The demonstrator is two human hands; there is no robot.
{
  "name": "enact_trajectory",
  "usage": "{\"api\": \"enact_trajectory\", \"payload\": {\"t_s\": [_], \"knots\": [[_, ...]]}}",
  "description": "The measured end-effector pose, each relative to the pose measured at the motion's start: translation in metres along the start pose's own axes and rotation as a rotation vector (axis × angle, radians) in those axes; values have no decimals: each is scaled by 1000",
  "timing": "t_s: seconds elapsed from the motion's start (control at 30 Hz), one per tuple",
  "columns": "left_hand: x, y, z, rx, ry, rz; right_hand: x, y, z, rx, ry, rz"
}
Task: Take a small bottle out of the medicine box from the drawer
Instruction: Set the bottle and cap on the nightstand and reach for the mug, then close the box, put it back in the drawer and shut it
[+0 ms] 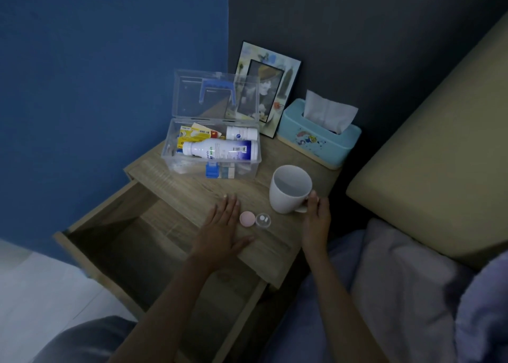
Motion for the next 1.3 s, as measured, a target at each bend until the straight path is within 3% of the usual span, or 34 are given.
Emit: {"api": "enact_trajectory", "payload": {"t_s": [0.23, 0.33, 0.43, 0.53, 0.6, 0.67, 0.77, 0.83, 0.9, 1.07, 1.2, 1.3], "knots": [[2, 2, 2, 14, 50, -5, 5, 7, -1, -66, -24, -33], [16, 11, 0, 64, 208, 49, 14, 10, -18, 24, 9, 10], [61, 21, -6, 58, 194, 335, 5, 8, -59, 169, -10, 22], [114, 21, -29, 103, 118, 667, -44, -8, -109, 240, -46, -102], [138, 13, -55, 208, 145, 793, -90, -31, -135, 226, -5, -193], [150, 1, -83, 357, 196, 784, -138, -62, -148, 168, 80, -271], [145, -19, -122, 545, 217, 573, -192, -103, -151, 69, 253, -343], [136, -28, -137, 599, 344, 498, -209, -122, -147, -89, 309, -348], [130, -33, -144, 627, 555, 529, -216, -134, -144, -227, 315, -344], [124, -37, -146, 659, 833, 640, -215, -138, -143, -347, 14, -319], [127, -33, -145, 680, 1055, 794, -189, -106, -144, -249, -345, -283], [123, -31, -146, 731, 1258, 850, -166, -62, -128, -222, -414, -278]]}}
Point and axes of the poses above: each hand's wrist, its own y-axis away from the middle knuckle, its own x-axis out of the back of the hand, z = x × y, the point moved 6 cm from there along -y, towards the middle knuckle, and after that the axes turned 12 degrees about -x, right-handed, at the moved point
